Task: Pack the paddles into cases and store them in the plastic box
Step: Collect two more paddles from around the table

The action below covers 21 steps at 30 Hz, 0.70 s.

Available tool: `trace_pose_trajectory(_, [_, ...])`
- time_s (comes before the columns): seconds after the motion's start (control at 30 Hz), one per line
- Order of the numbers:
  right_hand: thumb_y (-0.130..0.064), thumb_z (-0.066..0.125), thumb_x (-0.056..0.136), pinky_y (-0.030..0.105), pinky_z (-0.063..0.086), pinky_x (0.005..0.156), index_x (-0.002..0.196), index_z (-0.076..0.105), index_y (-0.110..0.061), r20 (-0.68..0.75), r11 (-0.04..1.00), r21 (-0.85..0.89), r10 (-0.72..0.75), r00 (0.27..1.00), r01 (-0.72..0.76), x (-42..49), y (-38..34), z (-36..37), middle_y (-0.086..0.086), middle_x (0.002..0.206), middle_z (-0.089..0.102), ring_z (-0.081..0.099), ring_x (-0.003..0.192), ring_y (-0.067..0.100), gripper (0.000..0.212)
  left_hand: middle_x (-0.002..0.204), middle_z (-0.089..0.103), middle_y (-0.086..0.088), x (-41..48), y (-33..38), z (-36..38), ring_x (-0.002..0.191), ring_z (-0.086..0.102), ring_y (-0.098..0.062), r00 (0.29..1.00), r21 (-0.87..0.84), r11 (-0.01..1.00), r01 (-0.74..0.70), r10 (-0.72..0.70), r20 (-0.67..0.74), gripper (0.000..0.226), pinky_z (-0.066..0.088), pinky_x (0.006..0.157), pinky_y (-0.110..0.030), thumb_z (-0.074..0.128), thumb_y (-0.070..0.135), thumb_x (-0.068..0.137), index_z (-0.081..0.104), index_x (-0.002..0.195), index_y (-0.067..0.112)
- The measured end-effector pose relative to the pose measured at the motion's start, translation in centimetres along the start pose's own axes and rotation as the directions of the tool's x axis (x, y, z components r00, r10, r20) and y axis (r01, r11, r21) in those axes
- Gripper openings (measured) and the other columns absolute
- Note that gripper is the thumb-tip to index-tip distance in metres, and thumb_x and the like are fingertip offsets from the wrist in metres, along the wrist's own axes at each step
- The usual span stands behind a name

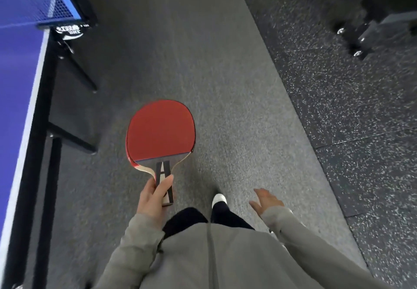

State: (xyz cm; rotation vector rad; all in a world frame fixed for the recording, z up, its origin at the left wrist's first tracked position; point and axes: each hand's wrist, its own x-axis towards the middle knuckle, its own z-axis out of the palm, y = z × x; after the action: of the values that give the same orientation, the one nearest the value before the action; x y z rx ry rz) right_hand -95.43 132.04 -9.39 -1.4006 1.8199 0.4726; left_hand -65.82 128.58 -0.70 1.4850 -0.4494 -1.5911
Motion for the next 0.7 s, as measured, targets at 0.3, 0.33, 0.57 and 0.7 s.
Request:
trace_pose_trajectory(0.3, [-0.043,0.038,0.098,0.04,0.023,0.116,0.148,0.021,-0.023,-0.032,0.99,-0.058,-0.128,0.991,0.126,11.9,-7.2,-14.8,0.003,0.157,0.017,0.023,0.142,0.025,0.057,0.059,0.057,0.006,9.2,7.2,5.2,0.055,0.055,-0.006,0.992,-0.057,0.997,-0.046,0.039,-0.117,0.003,0.043,0.061,-0.026,0.058,0.013,0.089,0.059,0.086,0.014])
trace_pose_trajectory(0.33, [-0.044,0.038,0.098,0.039,0.024,0.115,0.147,0.023,-0.022,-0.033,0.989,-0.073,-0.129,0.991,0.126,13.4,-8.1,-16.0,0.004,0.157,0.019,0.024,0.142,0.026,0.056,0.06,0.058,0.007,10.8,8.2,5.4,0.058,0.056,-0.007,0.991,-0.061,0.997,-0.052,0.043,-0.129,0.003,0.043,0.063,-0.027,0.058,0.012,0.089,0.059,0.087,0.015])
trace_pose_trajectory(0.57, [-0.044,0.036,0.098,0.041,0.022,0.116,0.147,0.021,-0.023,-0.022,0.978,-0.181,-0.114,0.993,0.108,22.4,-14.6,-24.4,0.001,0.157,0.017,0.021,0.143,0.02,0.056,0.057,0.062,0.012,22.5,16.9,6.0,0.053,0.06,-0.004,0.988,-0.057,0.994,-0.091,0.083,-0.134,0.006,0.047,0.055,-0.018,0.057,0.011,0.09,0.058,0.087,0.016])
trace_pose_trajectory(0.7, [-0.046,0.035,0.098,0.047,0.015,0.118,0.148,0.018,-0.024,-0.066,0.977,-0.19,-0.106,0.992,0.092,26.3,-18.5,-29.3,0.001,0.158,0.014,0.016,0.145,0.021,0.057,0.056,0.063,0.013,28.2,22.5,6.8,0.051,0.06,-0.001,0.99,-0.043,0.993,-0.107,0.103,-0.093,0.007,0.048,0.049,-0.014,0.056,0.009,0.09,0.057,0.088,0.017])
